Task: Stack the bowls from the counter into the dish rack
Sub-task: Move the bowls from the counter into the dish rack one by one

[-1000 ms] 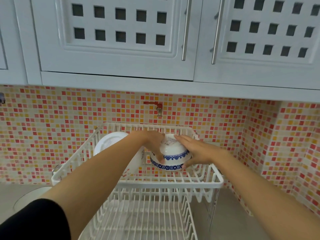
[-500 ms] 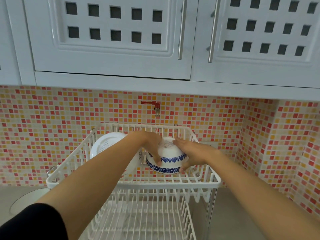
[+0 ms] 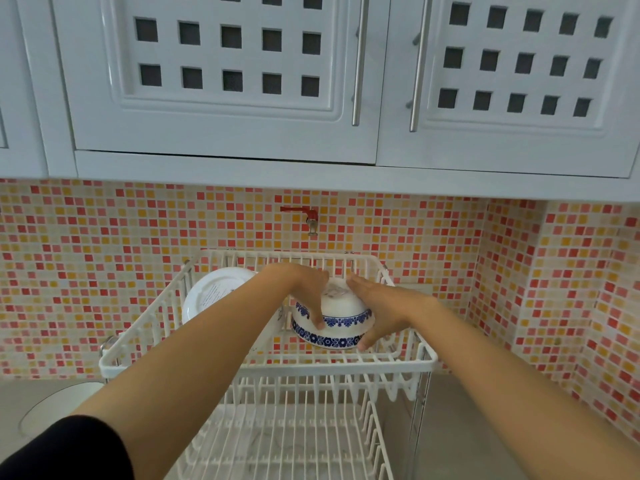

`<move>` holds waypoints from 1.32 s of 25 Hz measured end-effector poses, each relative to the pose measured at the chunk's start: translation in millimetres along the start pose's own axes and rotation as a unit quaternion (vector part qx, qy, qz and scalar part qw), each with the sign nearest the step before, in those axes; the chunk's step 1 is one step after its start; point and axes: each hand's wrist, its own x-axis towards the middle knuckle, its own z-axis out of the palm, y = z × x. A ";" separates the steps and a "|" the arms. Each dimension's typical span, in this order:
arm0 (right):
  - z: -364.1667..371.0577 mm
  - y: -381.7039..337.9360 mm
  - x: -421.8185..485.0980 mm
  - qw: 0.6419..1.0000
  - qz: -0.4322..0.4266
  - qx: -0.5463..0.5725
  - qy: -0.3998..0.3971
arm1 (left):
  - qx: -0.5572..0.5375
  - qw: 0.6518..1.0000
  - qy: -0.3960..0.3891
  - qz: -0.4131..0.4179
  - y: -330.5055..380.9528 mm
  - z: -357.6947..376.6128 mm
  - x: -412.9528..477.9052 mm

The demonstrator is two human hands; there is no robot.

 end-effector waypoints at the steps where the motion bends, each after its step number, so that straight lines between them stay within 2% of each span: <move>1: -3.3 -0.3 -2.2 1.000 0.008 0.025 0.000 | -0.006 1.000 0.023 0.016 -1.1 -3.7 -4.5; 4: -21.4 -8.2 -7.3 0.998 0.010 0.044 0.039 | -0.022 0.993 0.111 0.045 -10.1 -17.9 -27.3; 7: -40.3 -39.7 -6.0 0.991 0.005 0.027 0.132 | -0.048 0.981 0.186 0.040 -32.7 -24.6 -53.5; 10: -52.3 -91.3 6.6 0.978 0.002 0.039 0.206 | -0.083 0.968 0.239 0.009 -71.1 -16.1 -81.3; 14: -55.2 -173.1 38.2 0.968 -0.023 0.079 0.237 | -0.111 0.953 0.276 -0.053 -140.2 7.2 -123.5; 21: -66.9 -331.0 108.6 0.959 -0.055 0.136 0.242 | -0.136 0.950 0.219 -0.177 -290.1 66.1 -195.8; 26: -54.6 -422.9 162.8 0.965 -0.040 0.164 0.200 | -0.145 0.946 0.176 -0.230 -373.2 107.3 -226.6; 29: -25.8 -449.7 193.2 0.968 -0.010 0.190 0.165 | -0.150 0.948 0.154 -0.232 -401.3 136.2 -229.2; 33: 38.7 -455.4 229.7 0.966 0.080 0.228 0.096 | -0.190 0.958 0.104 -0.188 -416.7 190.4 -206.9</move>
